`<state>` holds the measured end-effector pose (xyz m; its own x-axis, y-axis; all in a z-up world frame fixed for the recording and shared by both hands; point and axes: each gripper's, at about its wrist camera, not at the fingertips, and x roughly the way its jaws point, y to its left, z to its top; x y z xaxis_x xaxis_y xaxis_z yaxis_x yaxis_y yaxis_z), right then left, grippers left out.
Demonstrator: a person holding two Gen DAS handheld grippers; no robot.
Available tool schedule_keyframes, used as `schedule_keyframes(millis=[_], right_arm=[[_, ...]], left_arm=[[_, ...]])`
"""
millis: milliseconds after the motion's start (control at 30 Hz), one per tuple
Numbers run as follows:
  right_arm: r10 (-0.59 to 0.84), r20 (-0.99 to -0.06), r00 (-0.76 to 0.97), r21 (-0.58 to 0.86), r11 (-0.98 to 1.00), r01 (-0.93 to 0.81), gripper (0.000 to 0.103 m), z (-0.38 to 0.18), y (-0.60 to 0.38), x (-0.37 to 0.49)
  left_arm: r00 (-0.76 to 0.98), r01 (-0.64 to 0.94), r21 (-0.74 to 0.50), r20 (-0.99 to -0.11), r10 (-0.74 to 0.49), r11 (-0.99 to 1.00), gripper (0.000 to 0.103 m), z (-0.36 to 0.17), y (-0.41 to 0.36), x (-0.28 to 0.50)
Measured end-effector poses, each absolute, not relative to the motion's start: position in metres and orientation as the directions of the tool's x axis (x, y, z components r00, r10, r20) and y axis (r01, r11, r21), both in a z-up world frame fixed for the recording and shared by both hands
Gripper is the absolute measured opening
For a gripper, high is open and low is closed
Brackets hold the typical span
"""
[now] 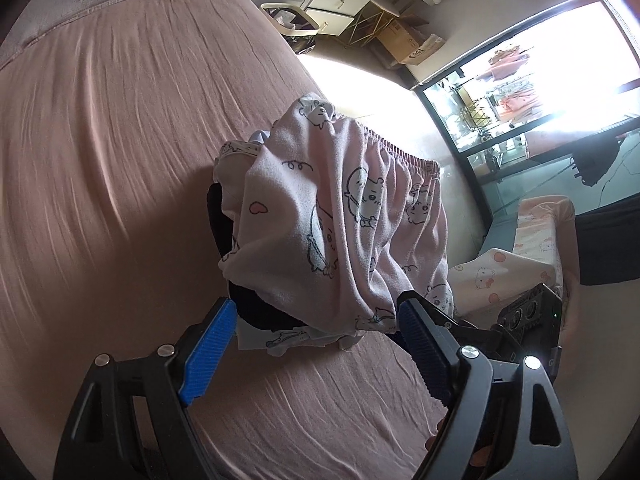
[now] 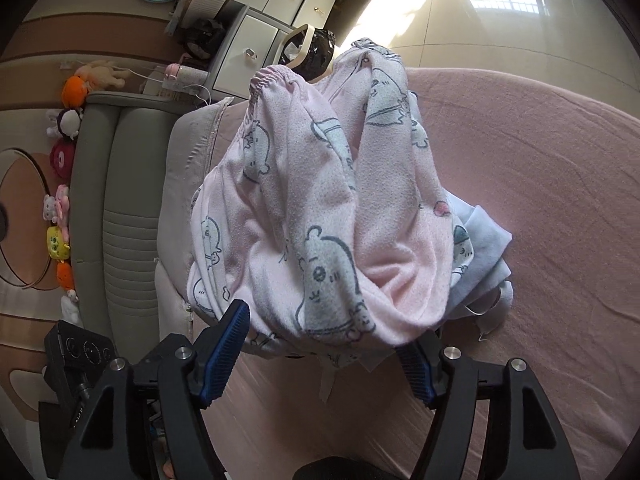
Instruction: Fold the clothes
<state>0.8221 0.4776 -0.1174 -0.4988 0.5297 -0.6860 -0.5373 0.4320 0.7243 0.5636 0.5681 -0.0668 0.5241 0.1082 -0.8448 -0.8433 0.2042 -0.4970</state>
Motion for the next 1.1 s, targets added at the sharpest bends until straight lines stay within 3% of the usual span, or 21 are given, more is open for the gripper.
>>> schedule_keyframes(millis=[233, 467, 667, 833, 1000, 1100], right_arm=[[0.498, -0.724, -0.477, 0.685, 0.432, -0.587, 0.077, -0.104, 0.455, 0.825], [0.573, -0.699, -0.428, 0.679, 0.346, -0.647, 0.078, -0.062, 0.431, 0.828], [0.616, -0.727, -0.302, 0.556, 0.271, -0.786, 0.088, -0.022, 0.423, 0.81], [0.628, -0.742, -0.236, 0.467, 0.23, -0.854, 0.088, 0.0, 0.418, 0.789], [0.603, -0.791, -0.103, 0.316, 0.258, -0.913, 0.091, 0.005, 0.416, 0.772], [0.572, -0.82, -0.022, 0.222, 0.282, -0.934, 0.094, 0.001, 0.414, 0.767]], left_arm=[[0.421, -0.887, -0.358, -0.888, 0.187, 0.293, 0.083, -0.04, 0.552, 0.574], [0.389, -0.895, -0.297, -0.886, 0.253, 0.334, 0.083, -0.01, 0.542, 0.578], [0.358, -0.889, -0.187, -0.854, 0.378, 0.419, 0.085, 0.025, 0.529, 0.577], [0.374, -0.897, -0.223, -0.842, 0.388, 0.382, 0.085, 0.025, 0.516, 0.568], [0.278, -0.894, -0.048, -0.839, 0.468, 0.445, 0.085, 0.017, 0.501, 0.58], [0.265, -0.897, -0.024, -0.828, 0.494, 0.441, 0.085, 0.014, 0.501, 0.584]])
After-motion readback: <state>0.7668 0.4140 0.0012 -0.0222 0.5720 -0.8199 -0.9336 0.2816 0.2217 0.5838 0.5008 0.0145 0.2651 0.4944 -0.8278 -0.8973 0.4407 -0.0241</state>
